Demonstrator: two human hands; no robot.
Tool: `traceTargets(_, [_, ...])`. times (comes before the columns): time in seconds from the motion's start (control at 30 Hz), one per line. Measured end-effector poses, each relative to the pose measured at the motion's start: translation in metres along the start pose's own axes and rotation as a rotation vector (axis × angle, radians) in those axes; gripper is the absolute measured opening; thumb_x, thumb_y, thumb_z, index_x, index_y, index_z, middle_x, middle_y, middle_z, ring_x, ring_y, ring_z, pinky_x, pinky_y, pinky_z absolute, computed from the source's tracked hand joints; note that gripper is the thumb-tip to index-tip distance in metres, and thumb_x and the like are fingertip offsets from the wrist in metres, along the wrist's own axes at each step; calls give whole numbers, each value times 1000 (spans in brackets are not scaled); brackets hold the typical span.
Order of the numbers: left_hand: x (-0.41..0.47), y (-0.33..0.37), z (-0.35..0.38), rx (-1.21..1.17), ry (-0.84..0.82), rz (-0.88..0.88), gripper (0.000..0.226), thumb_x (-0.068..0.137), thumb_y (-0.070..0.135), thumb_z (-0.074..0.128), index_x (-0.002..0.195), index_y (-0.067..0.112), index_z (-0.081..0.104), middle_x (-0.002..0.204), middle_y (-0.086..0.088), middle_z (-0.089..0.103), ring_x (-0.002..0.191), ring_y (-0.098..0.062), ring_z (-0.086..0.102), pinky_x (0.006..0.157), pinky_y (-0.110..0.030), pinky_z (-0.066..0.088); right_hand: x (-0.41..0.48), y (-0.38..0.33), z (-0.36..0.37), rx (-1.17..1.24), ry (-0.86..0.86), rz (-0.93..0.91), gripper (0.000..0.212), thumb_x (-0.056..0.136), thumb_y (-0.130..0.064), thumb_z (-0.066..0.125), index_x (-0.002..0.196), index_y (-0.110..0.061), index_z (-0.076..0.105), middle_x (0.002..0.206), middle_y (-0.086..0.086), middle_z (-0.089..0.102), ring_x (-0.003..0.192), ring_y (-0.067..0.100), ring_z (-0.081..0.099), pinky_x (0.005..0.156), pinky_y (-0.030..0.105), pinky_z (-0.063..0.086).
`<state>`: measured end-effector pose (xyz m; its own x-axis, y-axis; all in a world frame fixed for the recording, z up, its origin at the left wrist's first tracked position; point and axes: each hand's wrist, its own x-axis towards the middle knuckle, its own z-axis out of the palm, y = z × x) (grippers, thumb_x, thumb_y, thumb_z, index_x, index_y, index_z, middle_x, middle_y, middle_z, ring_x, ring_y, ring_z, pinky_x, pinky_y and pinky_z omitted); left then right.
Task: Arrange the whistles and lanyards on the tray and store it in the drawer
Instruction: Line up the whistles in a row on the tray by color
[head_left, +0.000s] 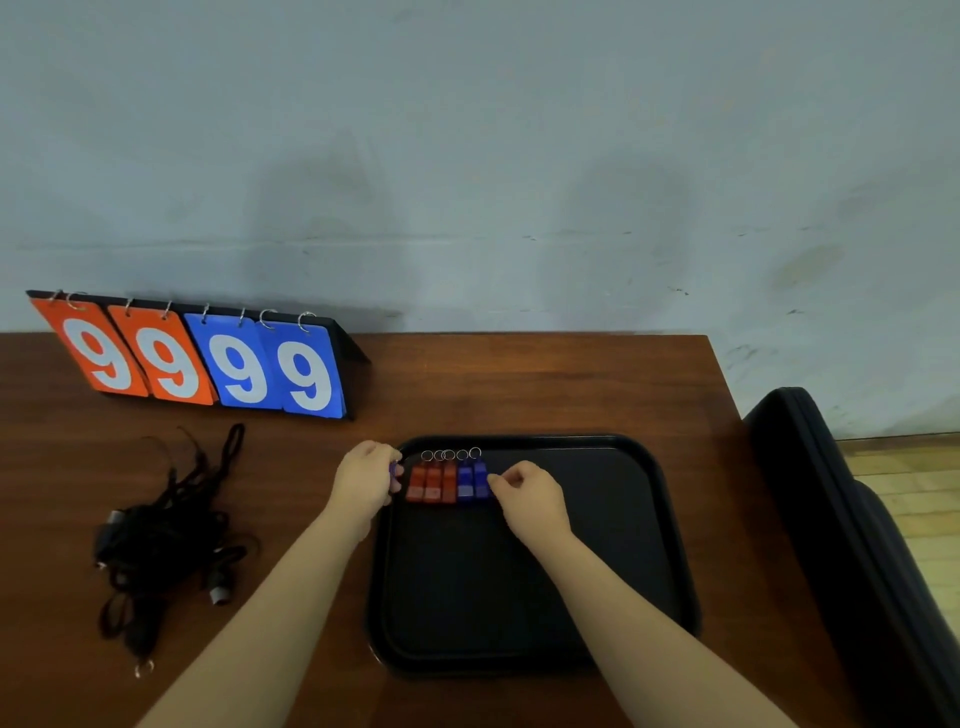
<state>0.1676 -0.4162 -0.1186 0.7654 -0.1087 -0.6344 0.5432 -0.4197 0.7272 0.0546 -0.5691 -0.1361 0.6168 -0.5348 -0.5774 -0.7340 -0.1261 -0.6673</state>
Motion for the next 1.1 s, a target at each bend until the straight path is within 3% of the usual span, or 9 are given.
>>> traceTargets(0.13, [-24, 9, 12, -344, -171, -44, 17, 99, 17, 47, 109, 15, 61, 107, -6, 68, 101, -19, 64, 85, -34, 52, -14, -5, -3, 142, -4, -158, 3, 97, -24, 57, 98, -25, 59, 95, -4, 63, 81, 7, 61, 67, 18, 48])
traceTargets(0.23, [-43, 13, 21, -519, -289, -67, 19, 99, 17, 46, 111, 14, 60, 109, -7, 71, 97, -18, 66, 77, -33, 53, -29, -14, -7, 314, -42, -300, 14, 97, -20, 56, 107, -29, 59, 103, -5, 64, 87, 9, 65, 65, 17, 50])
traceTargets(0.3, [-57, 15, 25, -563, -344, -77, 19, 98, 16, 49, 109, 12, 63, 106, -9, 71, 92, -18, 67, 70, -31, 51, -35, -19, -12, 393, -76, -381, 25, 96, -22, 58, 120, -30, 59, 112, -5, 63, 99, 11, 64, 74, 20, 54])
traceTargets(0.37, [-68, 15, 28, -539, -400, -35, 20, 97, 16, 51, 110, 11, 66, 103, -8, 71, 88, -17, 68, 68, -29, 51, -41, -23, -19, 333, -76, -429, 30, 95, -25, 59, 125, -29, 60, 115, -7, 62, 102, 10, 62, 81, 23, 54])
traceTargets(0.53, [-87, 15, 33, -439, -511, 42, 23, 96, 16, 52, 113, 11, 66, 108, -12, 71, 100, -24, 67, 82, -35, 53, -55, -27, -38, 397, -60, -417, 16, 93, -16, 63, 107, -19, 71, 96, -4, 69, 80, 6, 63, 62, 14, 48])
traceTargets(0.7, [-95, 15, 31, -163, -488, 149, 22, 88, 23, 66, 109, 19, 70, 110, -6, 71, 106, -24, 65, 95, -41, 51, -69, -30, -52, 329, -31, -433, 14, 92, -17, 64, 105, -19, 70, 93, -3, 71, 73, 6, 64, 60, 14, 47])
traceTargets(0.87, [-96, 24, 36, -53, -422, 151, 17, 90, 22, 64, 106, 17, 66, 98, -6, 68, 84, -17, 61, 70, -28, 49, -76, -24, -47, 438, 65, -364, 11, 96, -23, 58, 106, -19, 58, 87, 1, 70, 68, 7, 64, 59, 18, 50])
traceTargets(0.97, [-93, 33, 43, -69, -328, 140, 18, 90, 25, 63, 105, 17, 64, 103, -7, 67, 87, -18, 63, 68, -29, 50, -81, -13, -39, 460, 11, -396, 14, 96, -29, 59, 105, -19, 59, 97, 3, 69, 77, 12, 67, 62, 20, 54])
traceTargets(1.1, [-83, 44, 48, -124, -298, 134, 16, 91, 24, 63, 103, 15, 63, 105, -8, 68, 93, -20, 66, 64, -28, 49, -79, -2, -27, 399, 5, -419, 17, 92, -15, 65, 108, -18, 61, 101, 3, 70, 84, 13, 71, 66, 21, 58])
